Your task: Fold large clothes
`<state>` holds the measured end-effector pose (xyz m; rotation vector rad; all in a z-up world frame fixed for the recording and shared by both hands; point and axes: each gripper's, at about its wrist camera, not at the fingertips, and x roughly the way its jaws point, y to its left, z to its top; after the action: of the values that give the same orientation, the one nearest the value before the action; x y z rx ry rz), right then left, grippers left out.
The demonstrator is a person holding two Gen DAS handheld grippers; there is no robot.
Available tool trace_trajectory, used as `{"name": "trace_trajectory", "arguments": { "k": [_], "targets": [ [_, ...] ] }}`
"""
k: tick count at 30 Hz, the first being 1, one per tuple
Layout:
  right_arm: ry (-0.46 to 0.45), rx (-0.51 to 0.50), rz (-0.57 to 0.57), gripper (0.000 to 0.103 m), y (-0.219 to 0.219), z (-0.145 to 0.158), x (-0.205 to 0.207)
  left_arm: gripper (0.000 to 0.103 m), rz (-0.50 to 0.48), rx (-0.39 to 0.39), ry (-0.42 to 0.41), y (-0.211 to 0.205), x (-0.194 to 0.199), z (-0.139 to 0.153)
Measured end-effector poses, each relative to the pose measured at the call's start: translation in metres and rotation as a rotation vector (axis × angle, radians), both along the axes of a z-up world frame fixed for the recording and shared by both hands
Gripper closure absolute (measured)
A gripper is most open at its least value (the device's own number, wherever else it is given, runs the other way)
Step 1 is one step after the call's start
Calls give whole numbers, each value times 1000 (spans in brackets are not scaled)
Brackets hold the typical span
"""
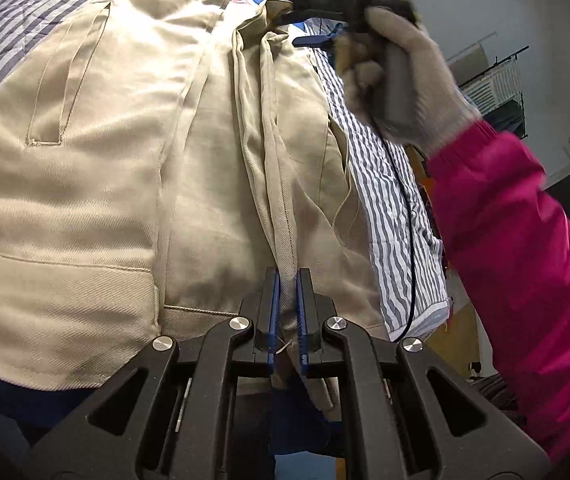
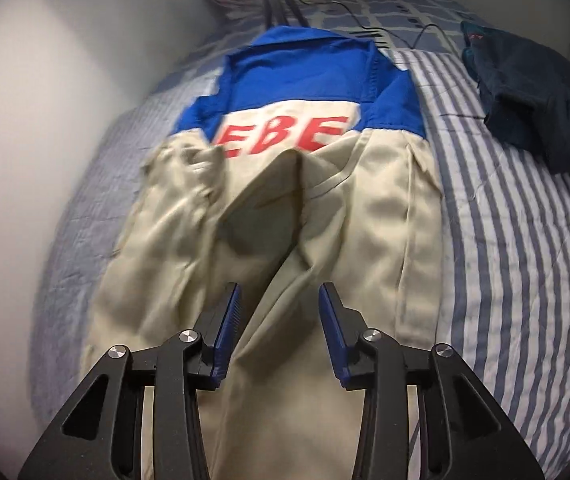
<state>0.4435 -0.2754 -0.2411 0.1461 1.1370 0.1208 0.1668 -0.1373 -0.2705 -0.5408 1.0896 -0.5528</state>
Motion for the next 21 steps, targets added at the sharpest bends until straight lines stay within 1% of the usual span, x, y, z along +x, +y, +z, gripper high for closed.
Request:
{"name": "trace_trajectory", "arguments": {
  "k": [1,2,3,4,6,9,10,12,13,15,18,20,21],
  "targets": [
    [10,-24,-10,65,1,-4,6,97,-3,3,-2,-2,3,1],
    [18,-34,-9,74,0,-9,10,97,-7,9,-7,-3,4,1],
    [33,-35,5,89,1,-14,13,97,-11,14,-12,-4,4,2],
    [40,-39,18,100,1,-18,15,97,-11,16,-16,-3,4,4],
    [16,-46,36,101,3,-13,15,97,-2,12,-25,-1,4,6],
    [-41,-38,51,101,12,6,14,97,21,13,-38,6,2,10],
    [-72,-76,64,102,19,13,15,97,30,24,-47,8,1,12],
    [-103,-139,90,102,33,13,20,97,45,65,-54,8,1,11],
    [-104,-162,90,102,38,8,24,97,48,82,-49,8,2,8],
    [-84,-157,80,102,44,-8,32,97,60,104,-33,9,4,1],
    [-59,-159,64,102,47,-33,42,97,76,150,-50,11,6,0],
    [-71,-147,50,102,44,-37,44,97,75,171,-64,11,7,0],
    [-72,-121,41,102,40,-34,45,97,74,174,-65,11,6,-1]
  ]
}}
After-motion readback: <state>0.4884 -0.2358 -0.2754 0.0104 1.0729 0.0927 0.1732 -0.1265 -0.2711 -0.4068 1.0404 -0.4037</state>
